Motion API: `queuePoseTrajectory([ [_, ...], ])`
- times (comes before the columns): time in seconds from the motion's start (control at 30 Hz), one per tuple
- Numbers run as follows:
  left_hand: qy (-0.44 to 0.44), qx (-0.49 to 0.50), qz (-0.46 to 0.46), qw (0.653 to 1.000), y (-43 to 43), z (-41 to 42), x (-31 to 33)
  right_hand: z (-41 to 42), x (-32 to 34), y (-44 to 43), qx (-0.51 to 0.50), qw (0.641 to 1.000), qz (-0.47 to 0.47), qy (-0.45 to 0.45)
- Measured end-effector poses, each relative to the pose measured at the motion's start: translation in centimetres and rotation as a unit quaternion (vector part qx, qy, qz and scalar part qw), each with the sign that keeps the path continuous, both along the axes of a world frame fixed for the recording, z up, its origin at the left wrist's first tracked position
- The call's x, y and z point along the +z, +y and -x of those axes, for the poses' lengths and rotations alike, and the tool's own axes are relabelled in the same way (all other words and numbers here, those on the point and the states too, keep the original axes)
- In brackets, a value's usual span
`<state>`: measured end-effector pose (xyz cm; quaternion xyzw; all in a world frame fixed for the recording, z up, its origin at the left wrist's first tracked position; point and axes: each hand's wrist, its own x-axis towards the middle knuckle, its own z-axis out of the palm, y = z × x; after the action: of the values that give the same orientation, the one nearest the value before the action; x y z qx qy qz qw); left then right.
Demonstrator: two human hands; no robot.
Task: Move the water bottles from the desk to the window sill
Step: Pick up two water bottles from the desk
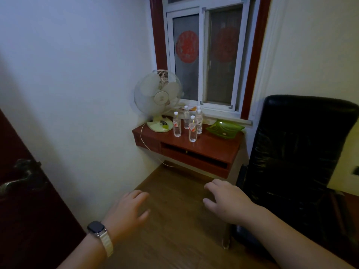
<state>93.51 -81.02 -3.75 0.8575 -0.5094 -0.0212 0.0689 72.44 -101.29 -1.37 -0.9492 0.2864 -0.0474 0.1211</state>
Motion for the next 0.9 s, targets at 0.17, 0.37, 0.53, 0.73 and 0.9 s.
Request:
queuePoseTrajectory([
  [0.17,0.006,0.005,0.004,1.000,-7.1,-5.1,0.9,-5.1,1.0,-7.2,0.010,1.000,-0.019,-0.004],
  [0.37,0.008,0.019,0.024,1.000,-13.1,-10.1,0.5,-10.3,1.6,-14.1,0.009,0.999,-0.031,-0.003],
  [0.53,0.019,0.018,0.038,0.999,-16.6,-15.3,0.3,-14.7,1.3,-17.8,0.007,0.999,-0.035,0.004],
  [0.73,0.029,-0.005,0.038,0.999,-21.0,-22.6,-1.9,-21.6,-0.5,-21.0,-0.014,0.999,-0.047,0.022],
  [0.9,0.069,-0.035,0.027,0.997,-24.9,-31.4,-4.4,-29.3,-2.0,-23.1,-0.045,0.997,-0.049,0.046],
])
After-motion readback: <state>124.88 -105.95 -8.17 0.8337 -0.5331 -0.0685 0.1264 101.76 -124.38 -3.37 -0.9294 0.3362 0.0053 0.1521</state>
